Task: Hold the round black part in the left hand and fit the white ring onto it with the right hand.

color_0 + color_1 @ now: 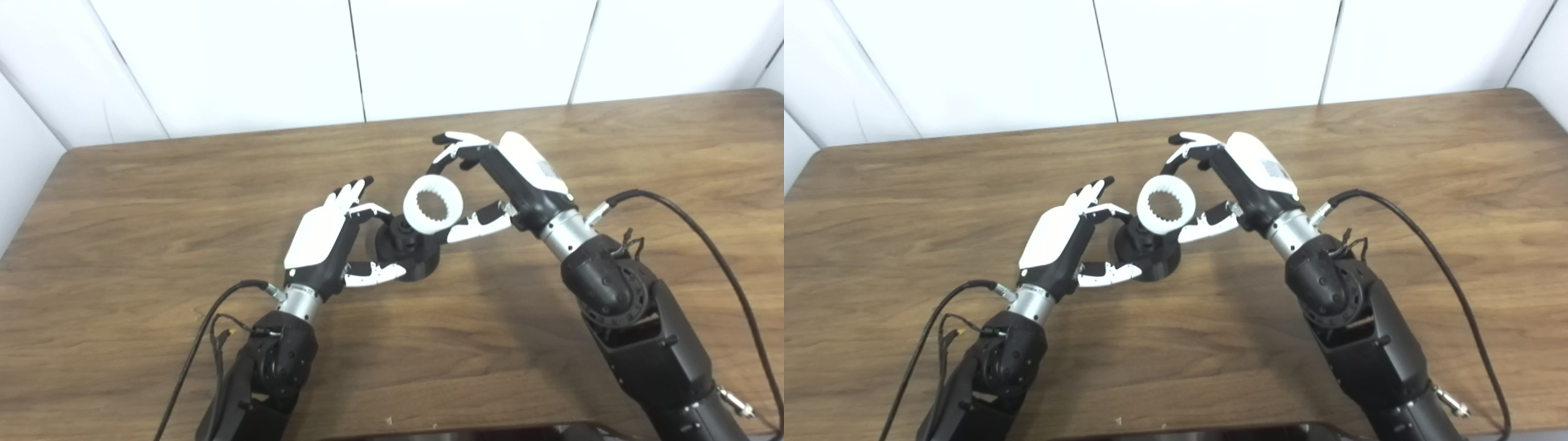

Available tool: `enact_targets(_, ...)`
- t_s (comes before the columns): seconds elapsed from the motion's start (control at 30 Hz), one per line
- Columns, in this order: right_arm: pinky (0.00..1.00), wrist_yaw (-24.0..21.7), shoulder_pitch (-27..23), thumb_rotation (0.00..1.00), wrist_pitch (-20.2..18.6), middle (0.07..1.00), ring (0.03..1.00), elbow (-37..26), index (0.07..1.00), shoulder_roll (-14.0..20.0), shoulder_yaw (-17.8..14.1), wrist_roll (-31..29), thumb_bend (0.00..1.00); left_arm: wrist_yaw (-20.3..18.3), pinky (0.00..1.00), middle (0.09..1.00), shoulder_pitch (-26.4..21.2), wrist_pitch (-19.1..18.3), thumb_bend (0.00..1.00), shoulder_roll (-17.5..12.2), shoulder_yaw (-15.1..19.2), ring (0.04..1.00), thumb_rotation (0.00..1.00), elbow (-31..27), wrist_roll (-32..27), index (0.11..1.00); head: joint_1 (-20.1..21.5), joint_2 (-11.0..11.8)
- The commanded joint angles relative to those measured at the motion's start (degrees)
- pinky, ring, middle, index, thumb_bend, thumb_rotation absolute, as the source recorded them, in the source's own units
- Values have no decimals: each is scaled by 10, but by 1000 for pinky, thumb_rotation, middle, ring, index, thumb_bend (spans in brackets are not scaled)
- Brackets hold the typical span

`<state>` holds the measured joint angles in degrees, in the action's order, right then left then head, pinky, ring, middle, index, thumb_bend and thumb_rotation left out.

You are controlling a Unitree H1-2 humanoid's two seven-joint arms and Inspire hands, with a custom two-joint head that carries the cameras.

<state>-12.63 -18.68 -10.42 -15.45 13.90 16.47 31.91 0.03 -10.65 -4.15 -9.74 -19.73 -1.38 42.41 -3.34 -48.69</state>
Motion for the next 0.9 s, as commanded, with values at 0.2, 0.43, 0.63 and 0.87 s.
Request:
enact_targets(0.2, 772, -10, -22, 160, 3, 869, 845, 4, 493, -17, 15, 17, 520, -16, 1000, 1000, -6, -13, 1000, -2, -6, 1000, 410, -6, 14, 611, -4, -3)
enact_targets(0.43, 814, -3, -30, 159, 22, 867, 857, 48, 493, -23, 22, 25, 520, -18, 1000, 1000, -4, -19, 1000, -3, -9, 1000, 414, -13, 15, 612, -4, -5)
enact_targets(0.63, 824, 2, -38, 161, 30, 871, 858, 70, 493, -23, 25, 31, 520, -15, 1000, 1000, -2, -18, 1000, -3, -12, 1000, 415, -12, 14, 610, -4, -5)
enact_targets(0.87, 823, 8, -46, 161, 34, 875, 860, 82, 493, -23, 22, 33, 518, -13, 1000, 1000, 0, -17, 1000, -4, -11, 1000, 424, -11, 11, 610, -2, -5)
